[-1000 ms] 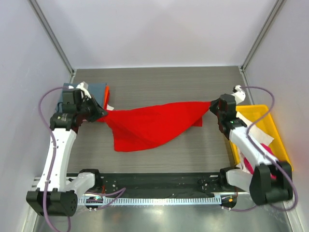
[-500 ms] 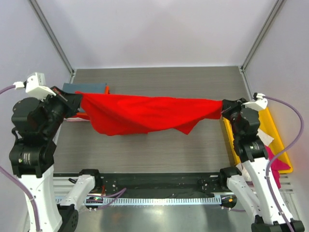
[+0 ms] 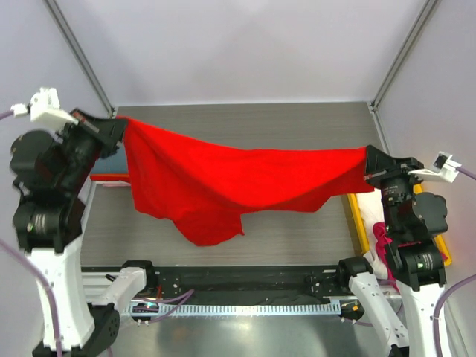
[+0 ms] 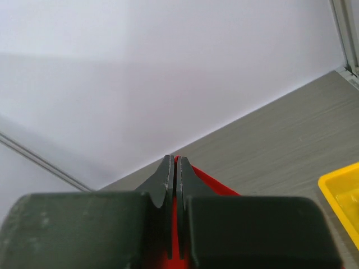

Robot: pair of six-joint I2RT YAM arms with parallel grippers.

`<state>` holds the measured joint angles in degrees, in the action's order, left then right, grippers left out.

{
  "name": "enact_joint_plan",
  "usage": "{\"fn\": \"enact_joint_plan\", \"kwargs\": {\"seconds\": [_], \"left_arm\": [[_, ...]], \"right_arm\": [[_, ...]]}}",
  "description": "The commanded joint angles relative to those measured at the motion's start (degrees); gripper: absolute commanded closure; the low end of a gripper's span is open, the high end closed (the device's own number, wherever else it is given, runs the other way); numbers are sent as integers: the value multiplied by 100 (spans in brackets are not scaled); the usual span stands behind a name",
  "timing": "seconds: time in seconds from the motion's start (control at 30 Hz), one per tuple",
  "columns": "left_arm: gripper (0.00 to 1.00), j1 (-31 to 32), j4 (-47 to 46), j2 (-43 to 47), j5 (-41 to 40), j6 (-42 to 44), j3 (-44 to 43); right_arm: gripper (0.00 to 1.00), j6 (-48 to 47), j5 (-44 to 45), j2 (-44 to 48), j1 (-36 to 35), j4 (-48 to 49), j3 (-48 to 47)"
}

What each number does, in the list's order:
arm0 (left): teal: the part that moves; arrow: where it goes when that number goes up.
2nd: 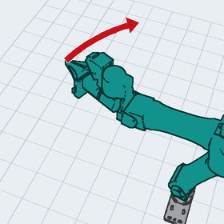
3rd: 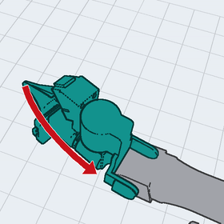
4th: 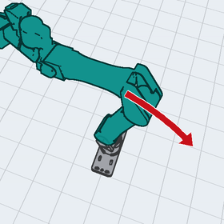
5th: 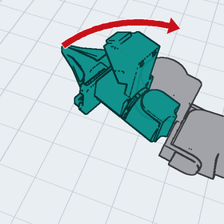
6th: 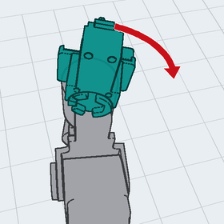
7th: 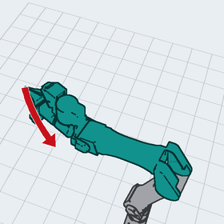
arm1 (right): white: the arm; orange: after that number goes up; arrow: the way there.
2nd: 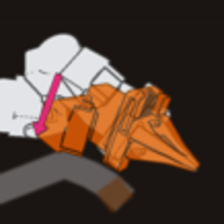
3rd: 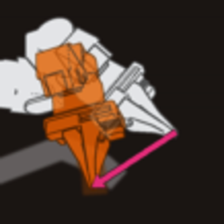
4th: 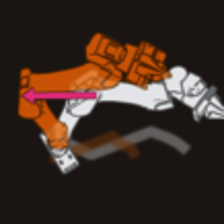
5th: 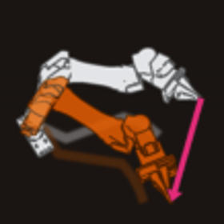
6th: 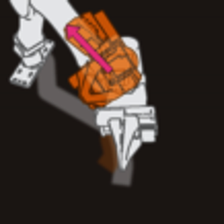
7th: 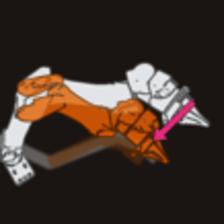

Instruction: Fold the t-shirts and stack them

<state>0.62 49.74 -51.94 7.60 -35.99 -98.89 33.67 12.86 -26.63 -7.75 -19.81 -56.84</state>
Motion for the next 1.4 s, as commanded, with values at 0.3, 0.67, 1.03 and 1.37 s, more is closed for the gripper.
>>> {"fn": "enact_joint_plan", "kwargs": {"seconds": [0.3,0.67,1.03,1.37], "left_arm": [[100,-36,-3126,-3741,1129,-1243,273],[12,306,-898,-6487,605,-375,-2344],[0,167,-1914,-2840,-1217,-557,1676],[6,-203,-1511,-1144,153,-488,3015]], "right_arm": [[99,279,788,-1772,19,459,655],[24,614,797,-3516,10,1261,788],[7,649,938,-2330,36,1138,1641],[26,896,823,-2127,54,39,1676]]}}
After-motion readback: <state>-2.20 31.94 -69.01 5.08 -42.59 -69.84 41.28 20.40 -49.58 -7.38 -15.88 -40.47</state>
